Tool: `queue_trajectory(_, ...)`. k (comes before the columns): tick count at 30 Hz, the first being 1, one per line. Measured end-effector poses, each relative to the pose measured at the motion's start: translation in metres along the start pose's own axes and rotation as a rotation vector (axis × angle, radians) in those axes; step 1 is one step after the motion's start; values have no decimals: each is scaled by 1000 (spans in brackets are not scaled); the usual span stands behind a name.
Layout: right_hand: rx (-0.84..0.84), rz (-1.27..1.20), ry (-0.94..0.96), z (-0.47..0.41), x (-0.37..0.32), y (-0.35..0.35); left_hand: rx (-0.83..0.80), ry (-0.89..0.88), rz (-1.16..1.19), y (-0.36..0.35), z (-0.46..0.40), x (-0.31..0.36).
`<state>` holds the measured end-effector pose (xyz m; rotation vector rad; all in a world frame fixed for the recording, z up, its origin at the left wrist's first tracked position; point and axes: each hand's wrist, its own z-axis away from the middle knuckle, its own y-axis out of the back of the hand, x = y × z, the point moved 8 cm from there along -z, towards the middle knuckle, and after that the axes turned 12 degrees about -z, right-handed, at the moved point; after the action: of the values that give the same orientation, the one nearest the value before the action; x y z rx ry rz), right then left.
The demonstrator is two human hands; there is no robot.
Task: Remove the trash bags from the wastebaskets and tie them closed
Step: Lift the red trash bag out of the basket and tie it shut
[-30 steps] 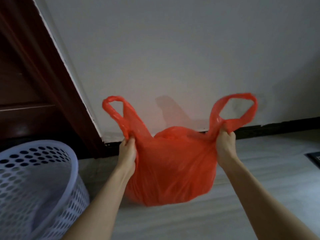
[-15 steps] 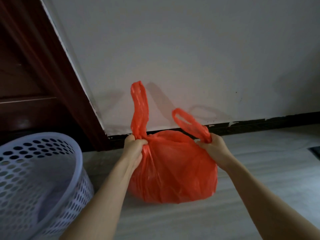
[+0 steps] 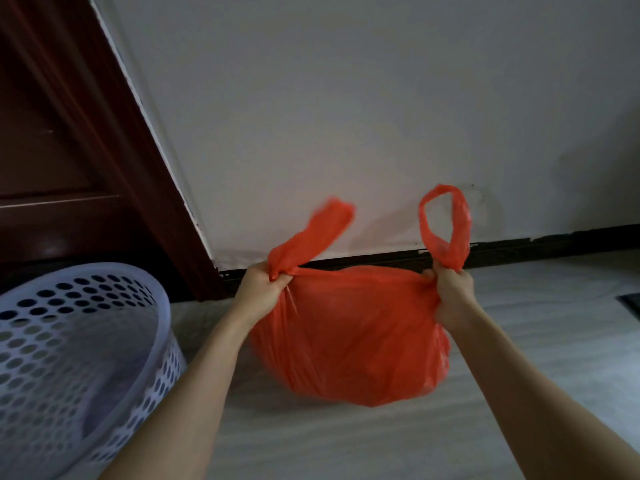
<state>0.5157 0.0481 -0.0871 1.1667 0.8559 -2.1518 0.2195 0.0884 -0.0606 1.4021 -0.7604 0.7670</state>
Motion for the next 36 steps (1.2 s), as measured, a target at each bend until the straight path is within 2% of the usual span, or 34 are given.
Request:
queue_trajectory(2, 4, -100, -100, 0, 5, -1, -20, -1, 42, -2, 0, 1)
queue_trajectory(4, -104, -225, -174, 1, 7, -8, -69, 152, 389, -13, 4, -6)
queue_trajectory(6, -290, -271, -241, 8, 7, -19, -103, 275, 742, -26, 7, -8)
queue_trajectory(8, -444, -132, -257, 17, 10, -25, -163, 309, 934, -35, 8, -3)
queue_trajectory(10, -542, 60, -218, 24, 16, -28, -176, 282, 1018, -36, 7, 4)
queue_trajectory(13, -624, 457, -83, 29, 30, -30, -28, 255, 976, -27, -1, 1)
queue_trajectory(15, -626, 660, 40, 32, 33, -34, 127, 271, 915, -18, -5, -3)
queue_trajectory(16, -611, 679, 86, 33, 32, -37, 203, 269, 858, -13, -5, -5)
queue_trajectory(18, -586, 606, 140, 38, 25, -44, 255, 248, 739, -6, -2, -1)
queue_trajectory(20, -594, 519, 191, 46, 17, -56, 244, 242, 683, -6, 0, 0)
queue_trajectory(22, -556, 451, 325, 51, 6, -62, 207, 282, 686, -9, 1, -2)
queue_trajectory(25, -502, 526, 612, 65, -12, -68, 81, 393, 712, -23, 7, -8)
queue_trajectory(27, -529, 544, 659, 71, -12, -74, -18, 428, 756, -32, 12, -8)
queue_trajectory(29, -552, 456, 573, 71, -8, -78, -106, 435, 781, -37, 16, -7)
queue_trajectory(33, -532, 116, 180, 65, 5, -81, -258, 476, 722, -50, 25, -4)
queue_trajectory(36, -494, -52, -15, 55, 11, -72, -284, 419, 735, -55, 26, 7)
